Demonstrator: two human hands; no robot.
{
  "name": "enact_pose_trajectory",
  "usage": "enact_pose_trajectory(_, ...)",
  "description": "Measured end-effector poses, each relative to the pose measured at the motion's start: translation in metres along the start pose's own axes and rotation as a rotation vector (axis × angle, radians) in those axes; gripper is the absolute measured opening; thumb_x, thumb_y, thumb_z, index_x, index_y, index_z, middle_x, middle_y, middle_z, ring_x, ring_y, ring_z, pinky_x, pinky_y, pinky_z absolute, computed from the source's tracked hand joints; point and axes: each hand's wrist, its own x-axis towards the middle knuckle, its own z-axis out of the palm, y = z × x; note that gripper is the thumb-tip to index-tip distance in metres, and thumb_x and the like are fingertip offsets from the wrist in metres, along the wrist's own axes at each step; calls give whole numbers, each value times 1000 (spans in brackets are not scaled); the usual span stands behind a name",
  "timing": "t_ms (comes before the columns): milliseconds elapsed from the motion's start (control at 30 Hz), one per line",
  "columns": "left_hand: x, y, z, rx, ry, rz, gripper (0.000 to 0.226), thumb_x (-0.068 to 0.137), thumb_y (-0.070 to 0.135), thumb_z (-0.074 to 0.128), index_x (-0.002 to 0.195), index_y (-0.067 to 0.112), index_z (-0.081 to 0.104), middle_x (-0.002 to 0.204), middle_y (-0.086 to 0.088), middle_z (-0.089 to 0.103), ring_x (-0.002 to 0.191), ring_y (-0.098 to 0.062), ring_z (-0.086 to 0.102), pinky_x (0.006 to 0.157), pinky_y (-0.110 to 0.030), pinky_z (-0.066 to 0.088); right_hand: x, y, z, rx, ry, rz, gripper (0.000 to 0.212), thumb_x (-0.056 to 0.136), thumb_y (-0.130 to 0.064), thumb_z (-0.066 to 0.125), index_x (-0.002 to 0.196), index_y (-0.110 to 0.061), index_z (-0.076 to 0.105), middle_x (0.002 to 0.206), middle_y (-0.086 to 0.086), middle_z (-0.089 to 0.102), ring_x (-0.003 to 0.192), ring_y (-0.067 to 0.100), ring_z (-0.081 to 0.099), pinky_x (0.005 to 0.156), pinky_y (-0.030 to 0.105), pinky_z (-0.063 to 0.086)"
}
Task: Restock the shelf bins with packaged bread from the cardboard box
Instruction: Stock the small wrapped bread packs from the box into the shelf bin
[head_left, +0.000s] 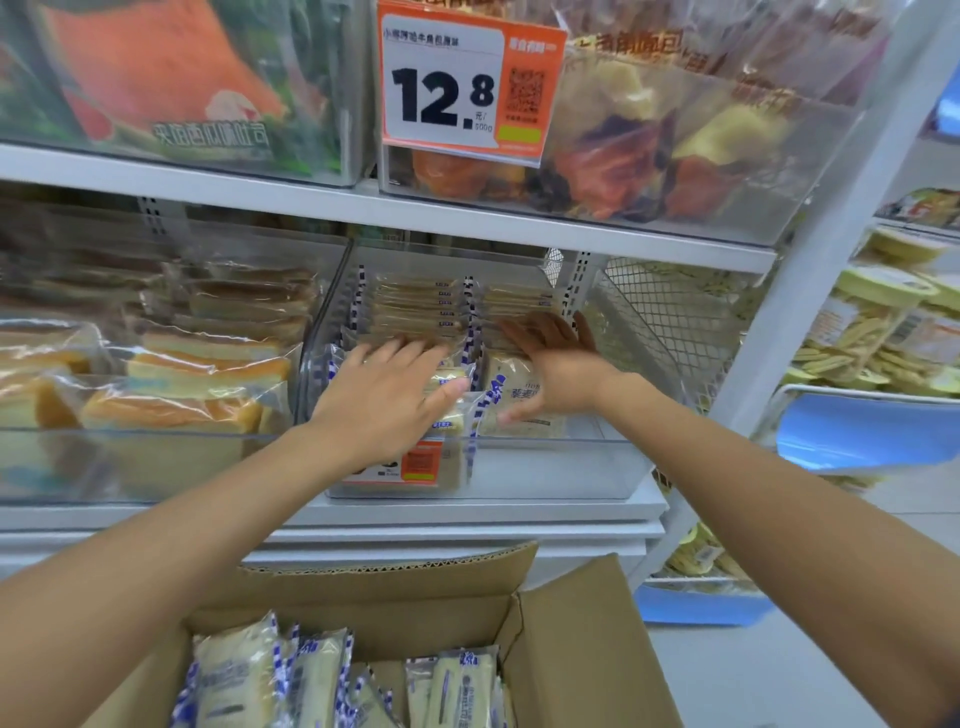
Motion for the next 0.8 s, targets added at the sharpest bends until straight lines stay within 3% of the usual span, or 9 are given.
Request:
enact_pose_trajectory(67,0,2,-5,-55,-32,-15,75,92,66,8,144,22,37,140,2,50,130,-19,42,110,-44,30,-8,1,-8,74,12,7,125,47,-100,42,150,-47,-5,164,3,-2,151,27,-4,120,52,-5)
enact_pose_trajectory(133,-3,5,-14,-145,-11,-39,65,97,61,26,144,19,42,141,-2,50,132,-20,43,112,-45,30,-20,-7,-19,162,67,22,108,63,-89,51,152,-42,12,161,6,18,148,29,17,120,50,14)
enact_pose_trajectory(167,-6,8,-19,-181,42,-48,60,97,57,36,141,17,46,140,-3,52,130,-20,45,111,-44,33,-29,-13,-25,230,121,37,90,75,-74,59,150,-37,26,155,9,35,141,29,33,116,48,28)
enact_pose_trajectory(267,-27,20,-37,-285,254,-79,30,95,43,52,111,21,64,108,2,67,100,-17,60,89,-40,49,-62,-41,-38,420,377,47,29,90,-32,62,116,-19,62,111,6,64,100,21,59,90,40,50)
enact_pose_trajectory(333,-52,25,-43,-380,236,-122,16,93,36,55,92,22,63,84,7,65,78,-14,60,71,-36,52,-90,-73,-44,487,478,0,6,89,-23,60,89,-18,63,84,1,63,78,18,58,74,40,51)
enact_pose_trajectory(400,-74,23,-36,-448,89,-160,18,92,36,57,83,21,61,74,6,64,70,-15,60,62,-32,48,-110,-103,-38,527,444,-31,10,88,-22,60,79,-18,60,72,-1,60,69,19,55,66,40,50)
enact_pose_trajectory(500,-131,5,-8,-550,-132,-247,20,91,32,62,83,14,65,75,2,62,72,-18,58,64,-31,43,-141,-155,0,594,160,-70,9,89,-22,59,83,-17,62,76,-1,63,71,20,57,69,40,51)
enact_pose_trajectory(667,-233,-62,51,-607,-340,-541,17,90,26,65,89,10,71,76,7,63,77,-13,58,65,-25,42,-163,-228,96,687,-285,-64,19,92,-22,61,108,-13,67,96,-1,67,86,15,60,85,37,52)
enact_pose_trajectory(800,-277,-124,68,-657,-371,-769,16,89,15,63,93,3,71,94,-7,69,87,-22,62,81,-32,50,-135,-289,154,898,-416,136,52,91,-35,65,136,-12,52,114,1,62,98,15,61,88,30,49)
